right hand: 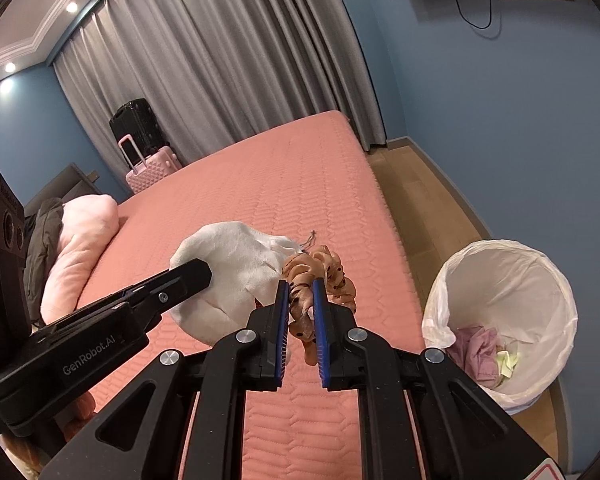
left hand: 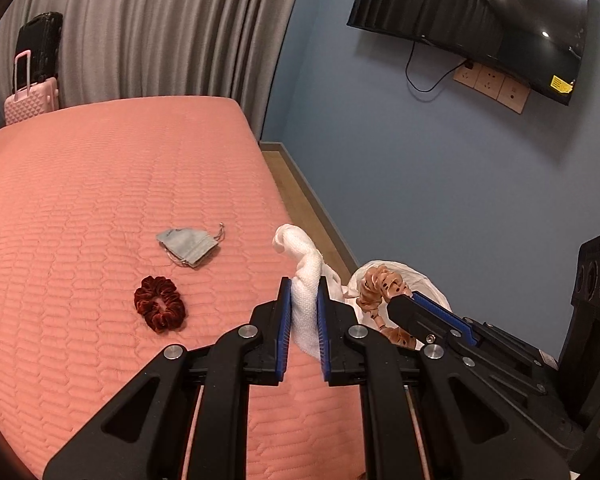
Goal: Collect trash
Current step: 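Carry the glove and scrunchie over the wastebasket with both grippers, then open both grippers to drop the glove and scrunchie into the wastebasket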
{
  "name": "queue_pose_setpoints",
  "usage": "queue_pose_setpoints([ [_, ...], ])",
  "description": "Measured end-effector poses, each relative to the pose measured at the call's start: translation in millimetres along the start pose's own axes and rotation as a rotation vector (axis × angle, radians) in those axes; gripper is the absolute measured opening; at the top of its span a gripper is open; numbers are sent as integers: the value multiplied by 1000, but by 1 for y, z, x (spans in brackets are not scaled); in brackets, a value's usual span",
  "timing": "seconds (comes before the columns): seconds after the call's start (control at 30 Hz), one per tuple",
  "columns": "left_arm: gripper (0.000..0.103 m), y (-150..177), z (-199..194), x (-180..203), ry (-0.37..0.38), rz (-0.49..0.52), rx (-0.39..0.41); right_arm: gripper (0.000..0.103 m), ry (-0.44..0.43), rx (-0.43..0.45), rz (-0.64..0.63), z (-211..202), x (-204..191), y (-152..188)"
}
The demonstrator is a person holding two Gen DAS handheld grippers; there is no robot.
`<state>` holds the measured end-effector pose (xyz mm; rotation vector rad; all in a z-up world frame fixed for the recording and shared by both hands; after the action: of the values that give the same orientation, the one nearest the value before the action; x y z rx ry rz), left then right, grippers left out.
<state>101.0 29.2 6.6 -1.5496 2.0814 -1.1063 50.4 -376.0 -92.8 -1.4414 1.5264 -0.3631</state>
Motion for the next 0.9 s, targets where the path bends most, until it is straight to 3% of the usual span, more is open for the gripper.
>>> queue_pose_setpoints([
  [0.9, 12, -7, 20, 119, 123, 175, -29, 11, 147, 118, 113, -79, 94, -16],
])
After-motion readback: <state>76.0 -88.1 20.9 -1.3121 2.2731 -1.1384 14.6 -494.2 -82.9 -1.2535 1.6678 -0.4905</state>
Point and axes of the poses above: each gripper's, at about its wrist camera, not at the fingertips, and z roughly the way its jaws point, x to its right, y to its underside, the point moved 2 cm from there along z, roughly the way its jaws point, and after that the axes turned 5 degrees about -y, right-handed, at the moved point
